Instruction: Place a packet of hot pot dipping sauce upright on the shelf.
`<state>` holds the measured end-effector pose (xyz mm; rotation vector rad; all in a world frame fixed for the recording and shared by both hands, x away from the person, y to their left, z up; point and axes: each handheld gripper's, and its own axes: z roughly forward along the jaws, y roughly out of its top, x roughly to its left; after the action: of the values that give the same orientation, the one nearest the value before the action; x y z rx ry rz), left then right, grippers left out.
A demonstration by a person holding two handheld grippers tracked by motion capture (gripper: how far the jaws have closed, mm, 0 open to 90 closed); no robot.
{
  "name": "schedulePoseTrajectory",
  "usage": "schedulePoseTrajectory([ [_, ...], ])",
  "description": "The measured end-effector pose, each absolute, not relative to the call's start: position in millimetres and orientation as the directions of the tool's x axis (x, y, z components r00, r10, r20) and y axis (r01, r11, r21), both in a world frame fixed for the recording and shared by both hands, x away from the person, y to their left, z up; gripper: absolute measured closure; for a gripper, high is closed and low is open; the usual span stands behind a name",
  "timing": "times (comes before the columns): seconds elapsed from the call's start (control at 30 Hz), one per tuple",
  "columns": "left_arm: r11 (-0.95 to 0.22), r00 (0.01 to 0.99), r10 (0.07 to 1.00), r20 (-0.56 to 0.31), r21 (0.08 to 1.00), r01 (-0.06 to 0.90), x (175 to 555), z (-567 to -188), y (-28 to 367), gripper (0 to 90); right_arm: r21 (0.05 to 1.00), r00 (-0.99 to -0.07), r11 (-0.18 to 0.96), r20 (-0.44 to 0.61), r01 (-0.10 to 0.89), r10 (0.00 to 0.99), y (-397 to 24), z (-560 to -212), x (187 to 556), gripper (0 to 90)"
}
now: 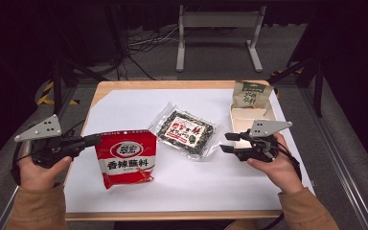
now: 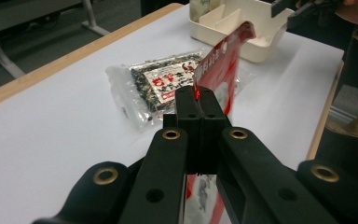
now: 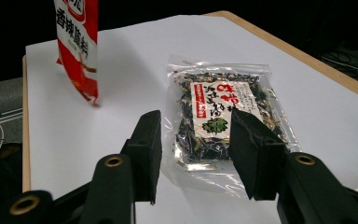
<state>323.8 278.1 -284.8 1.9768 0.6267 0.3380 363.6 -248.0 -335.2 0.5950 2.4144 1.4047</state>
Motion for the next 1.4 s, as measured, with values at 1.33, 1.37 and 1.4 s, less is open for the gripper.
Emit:
schedulePoseTrajectory([
  [1.33, -0.369, 0.905, 0.425, 0.017, 0.916, 0.156, 304, -257, 210, 90.0, 0.865, -0.952, 0.479, -0.010, 0.146, 0.307, -167, -360, 352, 43.5],
  [1.37, -0.367, 0.909, 0.416, 0.011, 0.917, 0.157, 305, -258, 207, 90.0, 0.865, -0.952, 0.479, -0.010, 0.146, 0.307, -167, -360, 352, 43.5],
  [1.4, -0.368, 0.915, 0.404, 0.006, 0.916, 0.157, 305, -258, 205, 90.0, 0.866, -0.953, 0.480, -0.014, 0.140, 0.302, -164, -362, 351, 43.6],
])
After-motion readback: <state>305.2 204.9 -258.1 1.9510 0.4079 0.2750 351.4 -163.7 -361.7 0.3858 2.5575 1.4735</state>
